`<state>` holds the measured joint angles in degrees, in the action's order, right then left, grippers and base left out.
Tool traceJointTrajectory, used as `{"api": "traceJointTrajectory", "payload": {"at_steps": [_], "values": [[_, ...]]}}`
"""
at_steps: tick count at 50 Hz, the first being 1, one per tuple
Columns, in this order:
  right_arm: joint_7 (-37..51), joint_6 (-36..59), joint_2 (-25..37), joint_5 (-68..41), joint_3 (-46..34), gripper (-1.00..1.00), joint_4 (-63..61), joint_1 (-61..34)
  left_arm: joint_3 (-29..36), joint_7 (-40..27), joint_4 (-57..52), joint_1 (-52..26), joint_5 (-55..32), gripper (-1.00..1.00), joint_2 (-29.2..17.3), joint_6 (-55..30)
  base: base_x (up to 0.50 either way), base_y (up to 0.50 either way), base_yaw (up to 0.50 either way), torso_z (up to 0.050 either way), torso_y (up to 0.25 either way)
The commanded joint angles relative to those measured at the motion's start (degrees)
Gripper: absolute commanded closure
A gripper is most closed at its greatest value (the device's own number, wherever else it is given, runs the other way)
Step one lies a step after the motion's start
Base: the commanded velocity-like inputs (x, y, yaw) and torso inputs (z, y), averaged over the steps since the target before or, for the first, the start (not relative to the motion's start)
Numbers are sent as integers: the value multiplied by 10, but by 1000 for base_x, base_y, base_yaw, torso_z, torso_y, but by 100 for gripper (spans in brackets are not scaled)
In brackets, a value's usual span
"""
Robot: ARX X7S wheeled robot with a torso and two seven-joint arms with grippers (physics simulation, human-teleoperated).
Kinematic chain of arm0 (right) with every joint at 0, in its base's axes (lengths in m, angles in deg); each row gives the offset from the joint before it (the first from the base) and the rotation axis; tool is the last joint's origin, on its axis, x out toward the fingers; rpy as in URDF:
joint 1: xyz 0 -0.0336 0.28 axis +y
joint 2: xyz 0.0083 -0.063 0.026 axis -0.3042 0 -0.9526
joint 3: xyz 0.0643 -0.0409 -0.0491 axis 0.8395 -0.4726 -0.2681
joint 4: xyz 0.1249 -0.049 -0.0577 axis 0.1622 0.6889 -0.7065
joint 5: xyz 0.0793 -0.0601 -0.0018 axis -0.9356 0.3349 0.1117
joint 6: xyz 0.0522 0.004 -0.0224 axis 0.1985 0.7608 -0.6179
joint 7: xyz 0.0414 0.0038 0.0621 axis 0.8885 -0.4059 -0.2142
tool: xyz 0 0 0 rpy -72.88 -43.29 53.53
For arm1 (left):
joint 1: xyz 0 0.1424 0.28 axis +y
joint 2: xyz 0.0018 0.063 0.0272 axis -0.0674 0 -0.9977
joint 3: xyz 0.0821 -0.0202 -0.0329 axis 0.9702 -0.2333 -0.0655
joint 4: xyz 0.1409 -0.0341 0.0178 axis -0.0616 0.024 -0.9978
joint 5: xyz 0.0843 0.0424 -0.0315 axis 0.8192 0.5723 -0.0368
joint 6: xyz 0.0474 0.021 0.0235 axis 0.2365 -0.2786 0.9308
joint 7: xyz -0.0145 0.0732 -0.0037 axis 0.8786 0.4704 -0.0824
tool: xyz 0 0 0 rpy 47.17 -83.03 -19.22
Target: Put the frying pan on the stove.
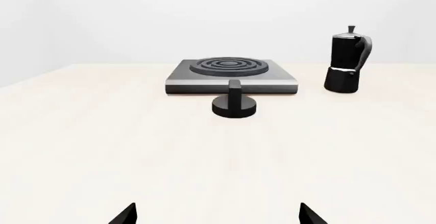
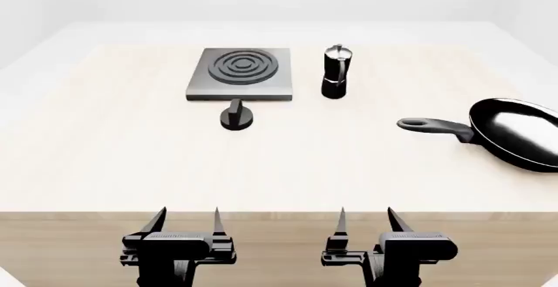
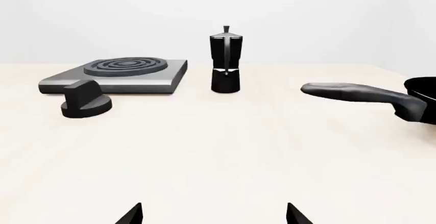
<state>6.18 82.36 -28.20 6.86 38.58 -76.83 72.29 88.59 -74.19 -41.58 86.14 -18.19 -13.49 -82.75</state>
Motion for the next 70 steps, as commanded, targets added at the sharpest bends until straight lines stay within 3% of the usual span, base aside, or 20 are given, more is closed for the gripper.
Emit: {"api": "traceJointTrajectory", "payload": {"at_steps": [1,3,8,21,70], "values": [[13,16,9,-1,-17,-100,-40,13,8,-18,-42,14,-3,-100,-9,-13,0,0,0,0,0],[23,38,13,-4,-23,-100,-63,17,21,-32,-43,19,19,-100,-18,17,0,0,0,0,0],[30,72,22,-23,-33,-100,-150,38,33,-35,-103,40,14,-100,-31,-3,0,0,0,0,0],[47,100,40,-40,-51,-100,-227,51,31,-50,-156,54,-21,-100,-38,-28,1,0,0,0,0],[91,106,76,-55,-84,-100,-265,47,65,-82,-180,56,-55,-100,-75,-30,220,0,0,0,0]]}}
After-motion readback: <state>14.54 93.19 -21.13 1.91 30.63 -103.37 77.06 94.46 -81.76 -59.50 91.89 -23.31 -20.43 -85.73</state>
